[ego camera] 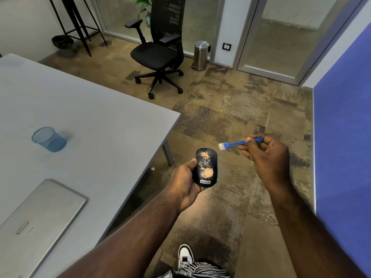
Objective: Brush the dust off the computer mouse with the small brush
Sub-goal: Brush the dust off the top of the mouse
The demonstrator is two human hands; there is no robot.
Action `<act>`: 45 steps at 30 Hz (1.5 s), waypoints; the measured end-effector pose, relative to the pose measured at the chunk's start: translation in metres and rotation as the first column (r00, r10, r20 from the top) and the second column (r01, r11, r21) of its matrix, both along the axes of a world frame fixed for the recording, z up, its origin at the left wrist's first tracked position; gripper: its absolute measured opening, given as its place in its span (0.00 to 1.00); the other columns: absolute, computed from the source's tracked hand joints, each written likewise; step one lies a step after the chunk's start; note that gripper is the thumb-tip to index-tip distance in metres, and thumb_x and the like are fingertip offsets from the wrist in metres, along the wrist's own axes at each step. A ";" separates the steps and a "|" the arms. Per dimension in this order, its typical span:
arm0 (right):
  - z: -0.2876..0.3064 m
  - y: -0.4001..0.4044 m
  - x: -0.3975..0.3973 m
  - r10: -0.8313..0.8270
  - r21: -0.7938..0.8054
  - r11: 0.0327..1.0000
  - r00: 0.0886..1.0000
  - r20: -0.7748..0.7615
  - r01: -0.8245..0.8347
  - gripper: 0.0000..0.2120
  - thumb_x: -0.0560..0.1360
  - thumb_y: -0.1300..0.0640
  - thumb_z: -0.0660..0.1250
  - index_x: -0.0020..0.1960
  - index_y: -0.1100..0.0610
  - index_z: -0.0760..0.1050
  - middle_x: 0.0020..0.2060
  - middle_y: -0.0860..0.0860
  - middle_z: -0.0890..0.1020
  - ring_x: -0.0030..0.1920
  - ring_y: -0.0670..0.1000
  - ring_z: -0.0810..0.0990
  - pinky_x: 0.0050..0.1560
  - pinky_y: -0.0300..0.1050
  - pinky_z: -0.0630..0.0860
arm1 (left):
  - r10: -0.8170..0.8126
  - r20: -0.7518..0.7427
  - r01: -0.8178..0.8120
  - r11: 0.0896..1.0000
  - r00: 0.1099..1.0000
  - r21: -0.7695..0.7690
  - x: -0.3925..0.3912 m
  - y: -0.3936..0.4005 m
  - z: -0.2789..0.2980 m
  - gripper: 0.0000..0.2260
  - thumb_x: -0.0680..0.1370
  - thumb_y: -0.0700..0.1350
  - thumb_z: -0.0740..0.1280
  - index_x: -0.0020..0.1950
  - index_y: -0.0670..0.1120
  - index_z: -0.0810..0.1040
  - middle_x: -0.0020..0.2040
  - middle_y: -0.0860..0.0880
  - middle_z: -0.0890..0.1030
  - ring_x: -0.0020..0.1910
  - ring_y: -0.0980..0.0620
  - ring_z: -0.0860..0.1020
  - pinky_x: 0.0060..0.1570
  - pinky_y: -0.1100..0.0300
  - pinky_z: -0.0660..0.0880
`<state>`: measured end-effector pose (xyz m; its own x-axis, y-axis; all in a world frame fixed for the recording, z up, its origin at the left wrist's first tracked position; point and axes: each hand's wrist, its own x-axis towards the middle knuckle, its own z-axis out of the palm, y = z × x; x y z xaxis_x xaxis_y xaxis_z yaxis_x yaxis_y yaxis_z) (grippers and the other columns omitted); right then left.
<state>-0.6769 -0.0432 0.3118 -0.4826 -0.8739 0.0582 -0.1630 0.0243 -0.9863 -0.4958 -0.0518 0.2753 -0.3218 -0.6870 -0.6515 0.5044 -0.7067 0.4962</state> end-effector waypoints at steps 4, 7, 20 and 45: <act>-0.002 0.008 0.000 0.155 -0.036 0.987 0.988 -0.006 -0.156 0.08 0.77 0.64 0.68 0.46 0.52 0.80 0.41 0.50 0.87 0.42 0.50 0.87 0.44 0.42 0.83 | 0.008 -0.024 -0.008 1.000 1.000 0.017 0.002 -0.003 0.002 0.14 0.84 0.44 0.52 0.57 0.40 0.76 0.59 0.38 0.79 0.52 0.41 0.79 0.51 0.44 0.76; -0.005 0.013 -0.004 0.167 -0.044 0.985 0.985 -0.053 -0.169 0.09 0.77 0.65 0.68 0.46 0.51 0.80 0.42 0.52 0.86 0.44 0.51 0.87 0.45 0.46 0.84 | 0.020 -0.030 -0.019 1.000 0.999 0.024 0.003 -0.005 0.002 0.14 0.84 0.44 0.52 0.57 0.40 0.76 0.62 0.36 0.78 0.56 0.39 0.77 0.54 0.43 0.75; -0.012 0.018 -0.009 0.204 -0.100 0.974 0.979 -0.008 -0.204 0.06 0.77 0.63 0.67 0.48 0.54 0.79 0.44 0.50 0.87 0.45 0.51 0.87 0.46 0.45 0.84 | 0.040 -0.020 -0.039 0.999 0.999 0.029 0.001 -0.007 0.005 0.14 0.84 0.44 0.52 0.55 0.40 0.75 0.53 0.39 0.80 0.48 0.42 0.79 0.55 0.42 0.74; -0.013 0.030 0.003 0.079 -0.094 0.993 0.994 0.070 -0.072 0.07 0.78 0.66 0.66 0.47 0.55 0.79 0.39 0.48 0.87 0.40 0.50 0.87 0.42 0.42 0.83 | 0.081 0.008 -0.081 0.995 0.997 0.063 -0.006 -0.010 0.006 0.15 0.84 0.45 0.52 0.54 0.39 0.75 0.53 0.38 0.80 0.51 0.40 0.79 0.53 0.42 0.75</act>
